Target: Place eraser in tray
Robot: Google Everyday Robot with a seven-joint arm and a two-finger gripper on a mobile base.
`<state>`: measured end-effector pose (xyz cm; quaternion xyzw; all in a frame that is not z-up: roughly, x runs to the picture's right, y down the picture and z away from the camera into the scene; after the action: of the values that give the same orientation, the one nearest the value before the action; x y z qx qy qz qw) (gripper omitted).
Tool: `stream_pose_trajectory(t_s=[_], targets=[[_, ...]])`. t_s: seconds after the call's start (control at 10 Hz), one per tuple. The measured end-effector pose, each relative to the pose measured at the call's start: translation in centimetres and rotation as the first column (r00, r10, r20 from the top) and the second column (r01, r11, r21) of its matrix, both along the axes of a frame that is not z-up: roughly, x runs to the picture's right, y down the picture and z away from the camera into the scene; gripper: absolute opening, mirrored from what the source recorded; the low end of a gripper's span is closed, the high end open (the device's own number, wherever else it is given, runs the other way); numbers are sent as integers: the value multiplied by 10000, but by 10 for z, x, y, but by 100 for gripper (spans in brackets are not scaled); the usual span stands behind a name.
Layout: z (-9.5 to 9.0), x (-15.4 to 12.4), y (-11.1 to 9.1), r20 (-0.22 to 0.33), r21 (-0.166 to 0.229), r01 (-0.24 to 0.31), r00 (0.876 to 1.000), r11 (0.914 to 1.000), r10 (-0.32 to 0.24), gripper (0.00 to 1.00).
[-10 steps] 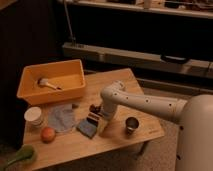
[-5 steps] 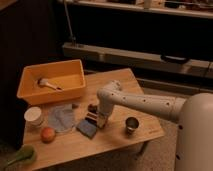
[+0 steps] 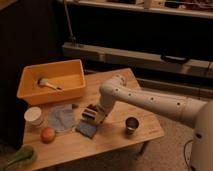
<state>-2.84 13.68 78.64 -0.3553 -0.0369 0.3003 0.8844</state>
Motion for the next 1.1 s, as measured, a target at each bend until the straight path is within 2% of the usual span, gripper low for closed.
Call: stream_pose_trajectory(t_s=[0.2, 0.3, 0.4, 0.5, 0.6, 0.8, 0.9, 1.1], targets=[[-37, 0, -35, 151, 446, -410, 9991, 9982, 404, 0], [-56, -4, -59, 204, 760, -523, 9985, 9957, 509, 0], [-67, -6, -74, 209, 945, -544, 9984, 9940, 526, 0], [-80, -12, -105, 216, 1276, -453, 9988, 9908, 429, 0], [-86, -21, -136, 226, 1553, -293, 9994, 9874, 261, 0], [-81, -45, -192, 230, 1998, -4, 9997, 9798, -42, 0], [-69, -66, -225, 269, 2209, 173, 9994, 9751, -239, 0], [-45, -94, -258, 291, 2431, 432, 9982, 9690, -518, 0]])
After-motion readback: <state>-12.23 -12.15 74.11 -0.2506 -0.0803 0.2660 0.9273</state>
